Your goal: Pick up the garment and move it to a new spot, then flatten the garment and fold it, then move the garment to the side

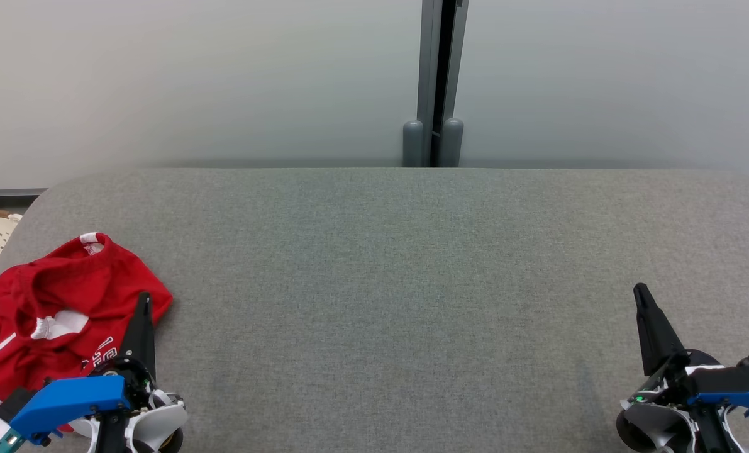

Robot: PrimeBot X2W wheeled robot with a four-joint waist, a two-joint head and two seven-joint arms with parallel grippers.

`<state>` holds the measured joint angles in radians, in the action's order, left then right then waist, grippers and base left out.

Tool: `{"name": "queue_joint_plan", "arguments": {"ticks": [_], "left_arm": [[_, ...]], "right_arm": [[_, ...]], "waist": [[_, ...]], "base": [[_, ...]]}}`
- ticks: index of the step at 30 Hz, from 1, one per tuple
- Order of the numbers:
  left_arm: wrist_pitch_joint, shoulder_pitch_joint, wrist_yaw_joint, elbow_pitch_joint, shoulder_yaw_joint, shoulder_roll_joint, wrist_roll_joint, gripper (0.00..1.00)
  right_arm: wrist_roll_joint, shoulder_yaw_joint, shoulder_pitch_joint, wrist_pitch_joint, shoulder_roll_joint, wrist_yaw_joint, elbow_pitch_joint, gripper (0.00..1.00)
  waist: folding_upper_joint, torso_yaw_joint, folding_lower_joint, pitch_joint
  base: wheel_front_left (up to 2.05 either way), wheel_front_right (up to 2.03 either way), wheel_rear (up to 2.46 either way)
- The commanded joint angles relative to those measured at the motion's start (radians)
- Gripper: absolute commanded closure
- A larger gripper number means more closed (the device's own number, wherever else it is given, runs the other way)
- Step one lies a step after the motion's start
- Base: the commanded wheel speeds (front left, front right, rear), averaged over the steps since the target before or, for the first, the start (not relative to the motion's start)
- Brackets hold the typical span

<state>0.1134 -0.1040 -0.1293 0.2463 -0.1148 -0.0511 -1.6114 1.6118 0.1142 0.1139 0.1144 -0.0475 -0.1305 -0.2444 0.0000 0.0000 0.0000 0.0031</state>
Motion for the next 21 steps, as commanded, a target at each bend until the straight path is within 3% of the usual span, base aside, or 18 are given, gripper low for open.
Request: {"name": "queue_joint_plan", "arguments": {"ticks": [1,21], "left_arm": [[0.005,-0.009,-0.004,-0.005,-0.001,0.002,-0.003,1.00],[0.005,-0.009,-0.004,-0.005,-0.001,0.002,-0.003,1.00]], "right_arm": [[0.003,0.001,-0.011,0.003,-0.005,0.000,0.003,1.00],[0.003,0.002,-0.011,0.003,-0.005,0.000,0.003,1.00]], "waist": [[0.0000,0.000,0.0000,0.000],[0.0000,0.000,0.0000,0.000]], "base": [[0.00,0.00,0.00],[0.00,0.00,0.00]]}}
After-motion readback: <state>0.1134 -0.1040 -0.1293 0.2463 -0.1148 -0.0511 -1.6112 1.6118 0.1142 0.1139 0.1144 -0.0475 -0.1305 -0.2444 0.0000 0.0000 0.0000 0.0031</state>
